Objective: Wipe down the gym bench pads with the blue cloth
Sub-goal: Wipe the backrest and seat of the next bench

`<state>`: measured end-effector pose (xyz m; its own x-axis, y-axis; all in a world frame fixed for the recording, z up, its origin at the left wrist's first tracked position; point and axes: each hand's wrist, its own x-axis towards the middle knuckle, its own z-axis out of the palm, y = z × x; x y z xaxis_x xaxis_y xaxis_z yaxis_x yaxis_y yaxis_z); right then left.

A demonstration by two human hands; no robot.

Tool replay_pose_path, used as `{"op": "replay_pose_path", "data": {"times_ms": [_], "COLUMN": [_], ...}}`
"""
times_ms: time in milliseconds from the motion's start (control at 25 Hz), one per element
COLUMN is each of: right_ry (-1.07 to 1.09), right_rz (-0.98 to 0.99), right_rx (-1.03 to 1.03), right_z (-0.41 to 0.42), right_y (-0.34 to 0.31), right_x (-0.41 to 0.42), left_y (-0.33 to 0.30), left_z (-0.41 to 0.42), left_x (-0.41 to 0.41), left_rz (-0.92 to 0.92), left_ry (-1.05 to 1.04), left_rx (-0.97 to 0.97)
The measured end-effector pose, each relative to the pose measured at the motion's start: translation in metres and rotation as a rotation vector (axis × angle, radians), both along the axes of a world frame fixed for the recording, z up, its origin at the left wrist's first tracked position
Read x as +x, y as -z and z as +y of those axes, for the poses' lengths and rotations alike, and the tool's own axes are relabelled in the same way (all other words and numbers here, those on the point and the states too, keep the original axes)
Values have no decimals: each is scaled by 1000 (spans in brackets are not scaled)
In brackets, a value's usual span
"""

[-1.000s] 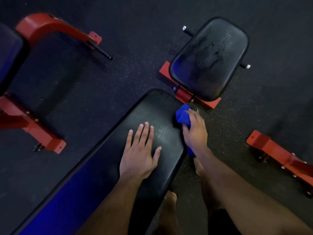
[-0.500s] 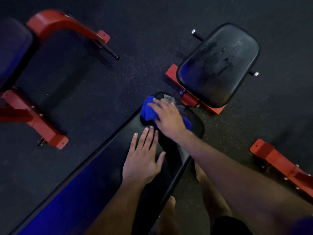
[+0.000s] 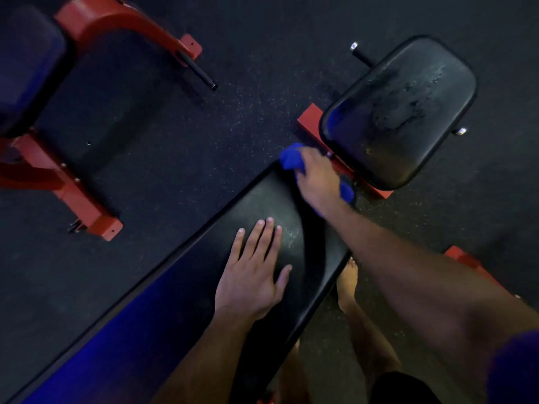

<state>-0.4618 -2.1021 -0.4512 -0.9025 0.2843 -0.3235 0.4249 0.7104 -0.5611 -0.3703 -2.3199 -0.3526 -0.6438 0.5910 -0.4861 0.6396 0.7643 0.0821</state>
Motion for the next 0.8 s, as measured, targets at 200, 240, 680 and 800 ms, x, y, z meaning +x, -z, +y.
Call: {"op": "replay_pose_path", "data": {"times_ms": [200,240,680,800], "right_ry": [-381,-355,-63,235], "right_rz": [264,236,-280,-141], "right_rx": [16,24,15,-187], "right_z": [-36,-26,87,110], "right_y": [-14,-7,6,-20], "right_x": [16,6,33,84], "left_y": [0,1,2,3], "left_z": [1,1,0,0], "left_x": [-2,-2,0,2], "left_rz": [-10,-2,46,69], "left_ry": [1,0,22,23], "left_rx": [-14,-10,-2,0]}}
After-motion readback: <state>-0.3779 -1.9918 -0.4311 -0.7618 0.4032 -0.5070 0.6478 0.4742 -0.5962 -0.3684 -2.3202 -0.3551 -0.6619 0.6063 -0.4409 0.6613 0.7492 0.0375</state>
